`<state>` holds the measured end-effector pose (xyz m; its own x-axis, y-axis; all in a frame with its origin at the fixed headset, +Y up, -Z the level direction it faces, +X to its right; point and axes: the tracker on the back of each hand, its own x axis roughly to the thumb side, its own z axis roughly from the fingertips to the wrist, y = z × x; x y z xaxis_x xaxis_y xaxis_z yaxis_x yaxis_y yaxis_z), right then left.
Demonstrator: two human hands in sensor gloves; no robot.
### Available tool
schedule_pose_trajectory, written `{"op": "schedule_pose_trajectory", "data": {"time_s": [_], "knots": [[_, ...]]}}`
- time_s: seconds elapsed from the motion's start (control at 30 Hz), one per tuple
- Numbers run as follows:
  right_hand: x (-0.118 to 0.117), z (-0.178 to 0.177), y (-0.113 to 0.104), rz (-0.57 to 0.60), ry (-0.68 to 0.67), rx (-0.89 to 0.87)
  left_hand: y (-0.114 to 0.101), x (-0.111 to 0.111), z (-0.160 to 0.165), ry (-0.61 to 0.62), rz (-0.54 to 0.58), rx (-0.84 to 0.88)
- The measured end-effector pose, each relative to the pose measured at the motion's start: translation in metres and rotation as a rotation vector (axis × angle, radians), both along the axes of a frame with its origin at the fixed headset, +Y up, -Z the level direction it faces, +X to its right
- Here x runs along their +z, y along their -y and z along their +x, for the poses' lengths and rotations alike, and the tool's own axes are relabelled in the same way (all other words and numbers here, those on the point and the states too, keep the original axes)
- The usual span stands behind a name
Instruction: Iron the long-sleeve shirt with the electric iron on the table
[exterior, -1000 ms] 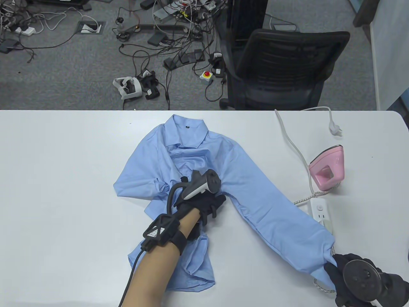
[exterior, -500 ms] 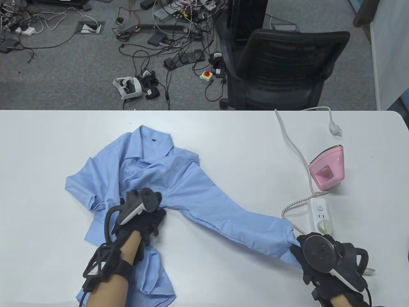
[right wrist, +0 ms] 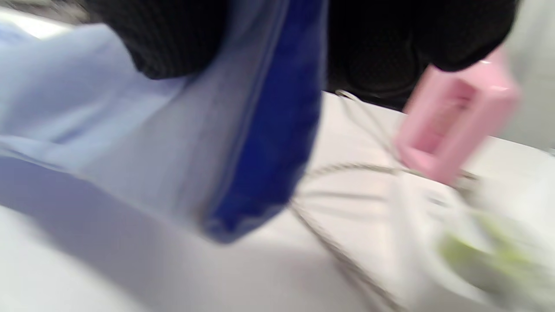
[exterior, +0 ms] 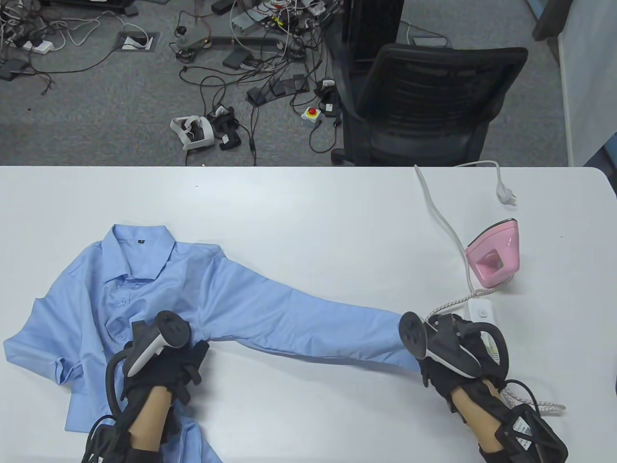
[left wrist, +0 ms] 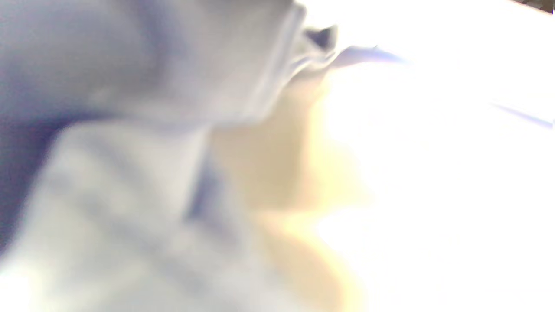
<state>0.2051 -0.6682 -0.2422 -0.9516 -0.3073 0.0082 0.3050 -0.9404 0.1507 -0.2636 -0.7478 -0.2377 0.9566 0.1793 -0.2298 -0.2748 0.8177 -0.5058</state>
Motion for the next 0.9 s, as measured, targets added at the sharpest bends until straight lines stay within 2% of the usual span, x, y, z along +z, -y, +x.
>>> {"op": "schedule_pose_trajectory", "data": {"time_s": [0.07,0.23,0.33,0.43,0.5,0.63,0.73,0.8,0.9], "knots": [[0.0,0.019,0.0,-0.089,0.125,0.034,-0.013,-0.002,0.009,0.037,0.117,-0.022],[0.007,0.027,-0.003,0.028,0.177,-0.12,-0.026,-0.016,0.013,0.063,0.199,-0.03],[0.01,0.015,0.008,0.061,0.144,-0.242,-0.025,-0.031,0.006,0.065,0.164,-0.074],[0.009,-0.005,0.033,0.024,0.12,-0.332,-0.021,-0.043,0.001,0.05,0.138,-0.078],[0.005,-0.019,0.055,-0.03,0.159,-0.328,-0.02,-0.049,0.001,0.057,0.127,-0.066],[-0.002,-0.031,0.095,-0.144,0.235,-0.238,-0.023,-0.065,0.0,0.097,0.15,-0.181],[-0.002,-0.028,0.105,-0.085,0.189,-0.032,-0.018,-0.074,-0.004,0.088,0.125,-0.181],[-0.002,-0.016,0.105,-0.126,0.213,-0.103,-0.009,-0.081,-0.002,0.15,0.054,-0.098],[-0.001,-0.008,0.105,-0.13,0.208,-0.102,0.005,-0.089,0.007,0.206,0.04,-0.072]]}}
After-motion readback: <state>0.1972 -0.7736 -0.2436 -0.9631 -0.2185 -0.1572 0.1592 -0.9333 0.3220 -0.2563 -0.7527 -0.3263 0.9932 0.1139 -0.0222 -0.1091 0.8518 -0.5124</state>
